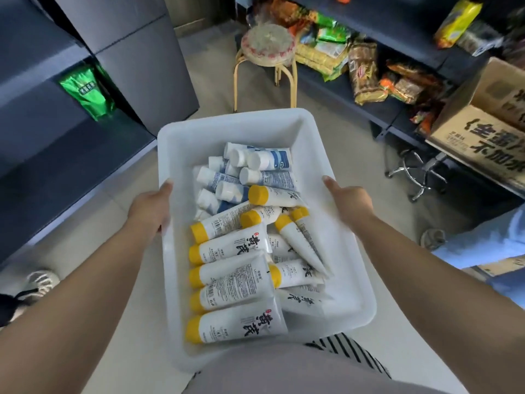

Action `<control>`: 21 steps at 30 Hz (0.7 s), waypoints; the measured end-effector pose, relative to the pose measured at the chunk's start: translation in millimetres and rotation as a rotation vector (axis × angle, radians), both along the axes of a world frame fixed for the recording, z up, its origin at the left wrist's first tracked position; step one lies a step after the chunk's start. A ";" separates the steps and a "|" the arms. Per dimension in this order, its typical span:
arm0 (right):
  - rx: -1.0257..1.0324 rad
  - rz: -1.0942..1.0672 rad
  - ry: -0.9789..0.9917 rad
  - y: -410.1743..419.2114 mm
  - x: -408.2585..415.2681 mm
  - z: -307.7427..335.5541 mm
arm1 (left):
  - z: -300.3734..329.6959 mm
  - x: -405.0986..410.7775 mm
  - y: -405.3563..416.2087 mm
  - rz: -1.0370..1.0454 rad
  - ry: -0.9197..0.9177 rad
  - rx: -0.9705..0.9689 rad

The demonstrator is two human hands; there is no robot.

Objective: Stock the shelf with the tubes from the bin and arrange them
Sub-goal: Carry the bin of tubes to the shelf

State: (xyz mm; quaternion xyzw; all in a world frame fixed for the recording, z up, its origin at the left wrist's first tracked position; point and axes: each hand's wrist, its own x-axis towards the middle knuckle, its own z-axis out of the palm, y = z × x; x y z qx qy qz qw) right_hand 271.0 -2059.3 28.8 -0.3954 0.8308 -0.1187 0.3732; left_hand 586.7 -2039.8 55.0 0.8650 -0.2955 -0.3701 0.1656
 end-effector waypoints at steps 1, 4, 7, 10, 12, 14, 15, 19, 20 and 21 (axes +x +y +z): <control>0.014 0.012 0.001 -23.1 1.8 -2.2 | -1.9 2.1 -24.0 0.004 -0.008 0.012; 0.039 0.026 0.008 -87.7 8.0 3.4 | -1.9 7.2 -92.6 -0.045 -0.024 0.050; 0.012 -0.005 -0.006 -149.9 11.2 12.6 | 4.2 8.7 -159.3 -0.080 -0.042 0.049; -0.018 -0.052 -0.017 -214.7 11.1 21.6 | 10.9 9.4 -228.2 -0.050 -0.023 -0.002; -0.032 -0.074 -0.020 -253.3 12.1 25.3 | 7.4 14.2 -270.9 -0.053 0.003 -0.042; -0.041 -0.105 -0.020 -295.3 12.8 23.3 | 1.6 18.7 -319.8 -0.074 0.034 -0.052; -0.041 -0.119 -0.011 -317.4 12.9 20.3 | -2.3 19.8 -346.6 -0.083 0.042 -0.043; -0.015 -0.169 0.021 -404.1 18.1 11.9 | -20.7 21.7 -451.2 -0.136 0.081 -0.035; 0.004 -0.169 0.045 -426.4 19.8 10.2 | -23.3 22.3 -476.8 -0.161 0.076 -0.018; 0.019 -0.166 0.071 -447.5 21.6 9.0 | -24.8 23.1 -501.1 -0.187 0.074 0.004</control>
